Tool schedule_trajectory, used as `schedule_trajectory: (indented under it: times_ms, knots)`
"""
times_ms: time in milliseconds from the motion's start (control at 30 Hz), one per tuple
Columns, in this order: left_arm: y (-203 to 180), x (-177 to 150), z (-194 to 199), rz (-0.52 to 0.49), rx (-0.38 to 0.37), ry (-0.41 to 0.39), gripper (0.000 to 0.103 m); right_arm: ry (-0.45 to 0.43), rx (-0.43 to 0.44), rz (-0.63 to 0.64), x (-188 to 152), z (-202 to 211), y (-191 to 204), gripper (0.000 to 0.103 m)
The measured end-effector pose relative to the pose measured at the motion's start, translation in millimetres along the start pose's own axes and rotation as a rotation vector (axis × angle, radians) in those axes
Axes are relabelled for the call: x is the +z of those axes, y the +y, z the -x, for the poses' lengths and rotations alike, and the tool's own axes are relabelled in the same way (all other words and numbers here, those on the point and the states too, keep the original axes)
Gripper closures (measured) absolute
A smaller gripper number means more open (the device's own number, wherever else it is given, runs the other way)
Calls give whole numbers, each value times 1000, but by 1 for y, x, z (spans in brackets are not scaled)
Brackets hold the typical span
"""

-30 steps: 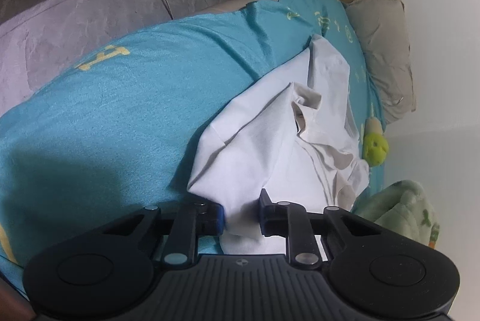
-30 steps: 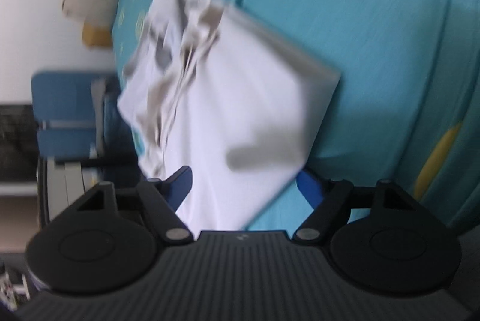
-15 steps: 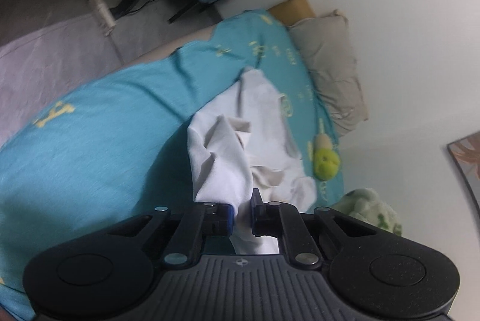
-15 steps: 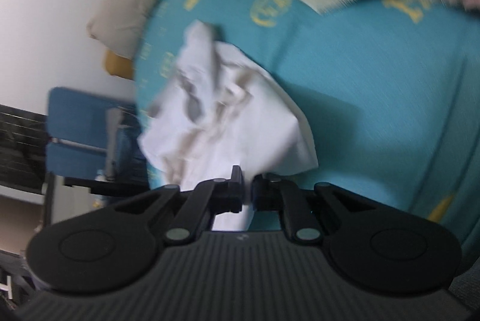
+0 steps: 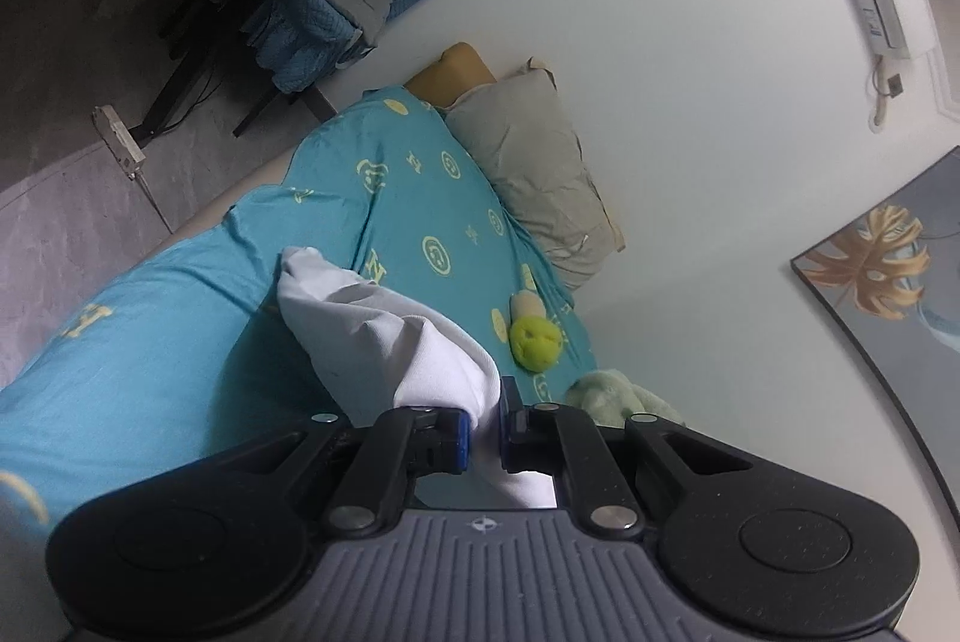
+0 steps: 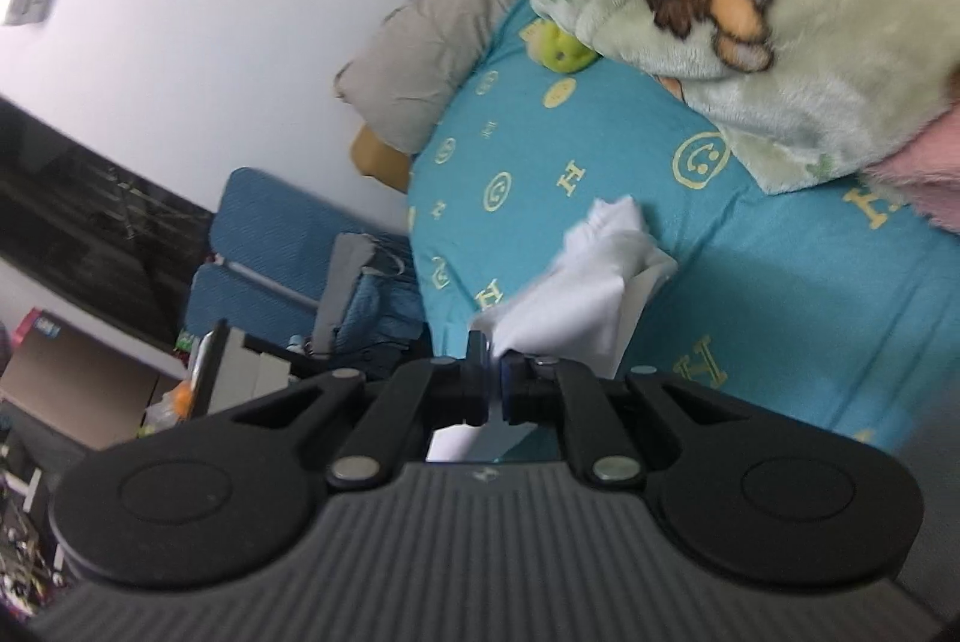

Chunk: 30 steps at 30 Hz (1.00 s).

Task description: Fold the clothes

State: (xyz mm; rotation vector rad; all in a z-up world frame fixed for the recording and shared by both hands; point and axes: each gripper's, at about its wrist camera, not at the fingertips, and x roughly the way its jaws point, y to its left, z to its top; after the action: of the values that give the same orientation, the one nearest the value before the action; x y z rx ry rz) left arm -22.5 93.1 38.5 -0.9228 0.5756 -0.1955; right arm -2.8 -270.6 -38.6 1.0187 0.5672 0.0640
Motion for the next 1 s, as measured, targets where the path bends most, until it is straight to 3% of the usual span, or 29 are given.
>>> schedule_trajectory:
  times_ms: [167, 300, 500, 767, 1000]
  knots:
    - [-1, -24, 42, 16, 27, 10, 94, 20, 14, 6, -20, 40, -13, 96]
    - [-3, -23, 31, 16, 61, 21, 94, 44, -10, -24, -15, 29, -20, 96]
    - [-2, 6, -37, 10, 134, 22, 94, 73, -66, -31, 13, -37, -14, 96]
    - [27, 51, -167, 5, 256, 69, 93, 125, -157, -49, 50, -154, -24, 96]
    - [72, 61, -235, -29, 272, 87, 93, 132, -141, -121, 56, -212, -64, 97]
